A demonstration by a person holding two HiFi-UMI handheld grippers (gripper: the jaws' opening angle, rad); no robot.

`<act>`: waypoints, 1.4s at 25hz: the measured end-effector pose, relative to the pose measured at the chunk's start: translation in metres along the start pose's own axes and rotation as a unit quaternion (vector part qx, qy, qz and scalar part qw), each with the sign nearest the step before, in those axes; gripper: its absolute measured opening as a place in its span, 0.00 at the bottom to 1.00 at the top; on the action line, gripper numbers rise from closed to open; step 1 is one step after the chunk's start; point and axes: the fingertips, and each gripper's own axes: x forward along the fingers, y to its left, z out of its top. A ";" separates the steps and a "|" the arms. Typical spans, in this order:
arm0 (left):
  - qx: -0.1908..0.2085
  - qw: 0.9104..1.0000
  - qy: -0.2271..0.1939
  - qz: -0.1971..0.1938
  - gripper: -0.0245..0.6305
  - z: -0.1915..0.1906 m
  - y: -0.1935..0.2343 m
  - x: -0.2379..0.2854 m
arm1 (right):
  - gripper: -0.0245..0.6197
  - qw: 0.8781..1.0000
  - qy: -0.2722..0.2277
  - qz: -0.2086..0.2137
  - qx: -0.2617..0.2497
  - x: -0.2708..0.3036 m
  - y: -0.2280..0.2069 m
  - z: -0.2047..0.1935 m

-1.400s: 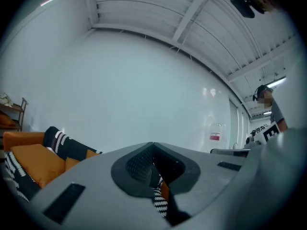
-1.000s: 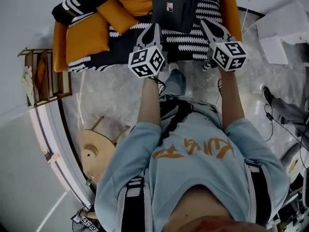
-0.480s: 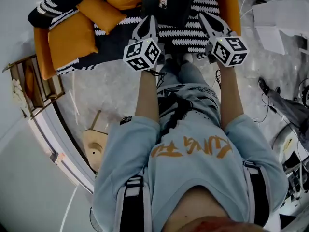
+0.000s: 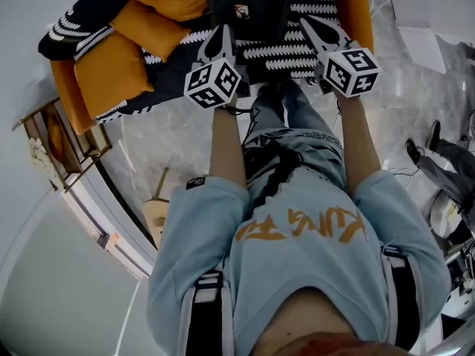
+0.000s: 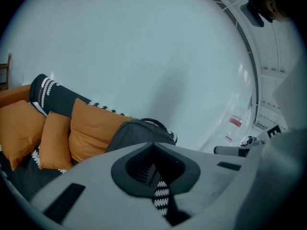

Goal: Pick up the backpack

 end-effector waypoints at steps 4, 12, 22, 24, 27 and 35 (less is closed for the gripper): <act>0.006 1.000 0.025 -0.011 0.07 -0.004 0.006 0.017 | 0.08 1.000 0.010 -0.017 0.015 0.010 -0.016 -0.006; 0.064 0.994 0.087 -0.029 0.07 -0.013 0.032 0.060 | 0.09 0.996 0.021 -0.067 0.053 0.041 -0.044 -0.036; 0.086 0.985 0.129 -0.075 0.13 -0.011 0.062 0.115 | 0.37 0.988 0.043 -0.077 0.125 0.082 -0.071 -0.069; 0.081 0.983 0.137 -0.092 0.33 -0.011 0.068 0.125 | 0.39 0.987 0.041 -0.086 0.126 0.088 -0.078 -0.069; 0.089 0.979 0.152 -0.101 0.37 -0.012 0.084 0.143 | 0.42 0.987 0.035 -0.098 0.125 0.100 -0.089 -0.067; 0.087 0.977 0.158 -0.111 0.48 -0.007 0.122 0.191 | 0.48 0.985 0.017 -0.105 0.137 0.140 -0.116 -0.067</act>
